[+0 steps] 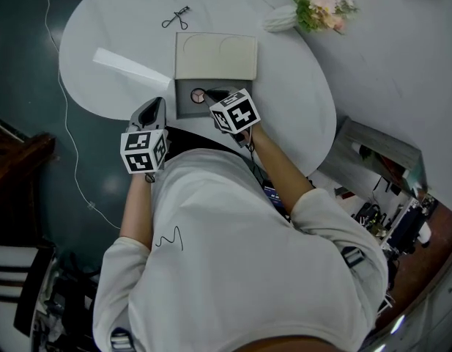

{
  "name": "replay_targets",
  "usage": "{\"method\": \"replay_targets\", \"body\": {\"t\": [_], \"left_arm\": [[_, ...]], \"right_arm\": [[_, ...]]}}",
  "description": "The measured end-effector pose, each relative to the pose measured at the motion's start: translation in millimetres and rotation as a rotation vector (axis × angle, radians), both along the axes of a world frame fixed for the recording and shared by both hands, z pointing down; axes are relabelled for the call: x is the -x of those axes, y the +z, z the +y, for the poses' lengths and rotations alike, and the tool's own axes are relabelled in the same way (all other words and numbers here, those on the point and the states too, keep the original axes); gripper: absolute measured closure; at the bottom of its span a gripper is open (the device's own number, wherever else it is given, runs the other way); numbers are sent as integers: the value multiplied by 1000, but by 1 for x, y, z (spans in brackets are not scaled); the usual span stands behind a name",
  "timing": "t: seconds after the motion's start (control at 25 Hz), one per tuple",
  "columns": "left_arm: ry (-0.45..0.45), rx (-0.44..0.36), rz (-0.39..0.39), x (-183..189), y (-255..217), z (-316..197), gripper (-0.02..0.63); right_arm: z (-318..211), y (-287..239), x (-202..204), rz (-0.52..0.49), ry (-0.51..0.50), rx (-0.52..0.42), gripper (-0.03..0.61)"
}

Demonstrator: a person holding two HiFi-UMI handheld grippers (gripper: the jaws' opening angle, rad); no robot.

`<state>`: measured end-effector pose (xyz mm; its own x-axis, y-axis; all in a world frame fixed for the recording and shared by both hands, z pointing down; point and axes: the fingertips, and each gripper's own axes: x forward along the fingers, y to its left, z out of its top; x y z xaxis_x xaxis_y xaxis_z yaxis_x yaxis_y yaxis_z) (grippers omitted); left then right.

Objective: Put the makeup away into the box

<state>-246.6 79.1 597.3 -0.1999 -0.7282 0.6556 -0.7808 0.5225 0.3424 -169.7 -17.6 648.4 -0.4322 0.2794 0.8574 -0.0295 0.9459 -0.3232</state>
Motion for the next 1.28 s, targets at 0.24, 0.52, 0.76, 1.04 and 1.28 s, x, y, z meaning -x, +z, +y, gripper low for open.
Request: {"method": "replay_targets", "body": {"t": [0.24,0.52,0.76,1.04,1.28], "left_arm": [[96,-10,-3,-7,-2,-31,592],[163,-19,18,-21,0,-60,592],[175,-62,-50,-22,-26,-83,592],[155,-195,-218,-13,-96,-112,592],[113,-314,-324,-3,-163,-125,592]], "right_arm": [[-18,-20,-13,-101,128,6,580],[-56,-46,-35,-220,284,-108,581],[-86,-79,-48,-345,363,-193,581],[-109,-154,-32,-545,404,-255,581],[-121,-234,-16,-726,399,-355,581]]}}
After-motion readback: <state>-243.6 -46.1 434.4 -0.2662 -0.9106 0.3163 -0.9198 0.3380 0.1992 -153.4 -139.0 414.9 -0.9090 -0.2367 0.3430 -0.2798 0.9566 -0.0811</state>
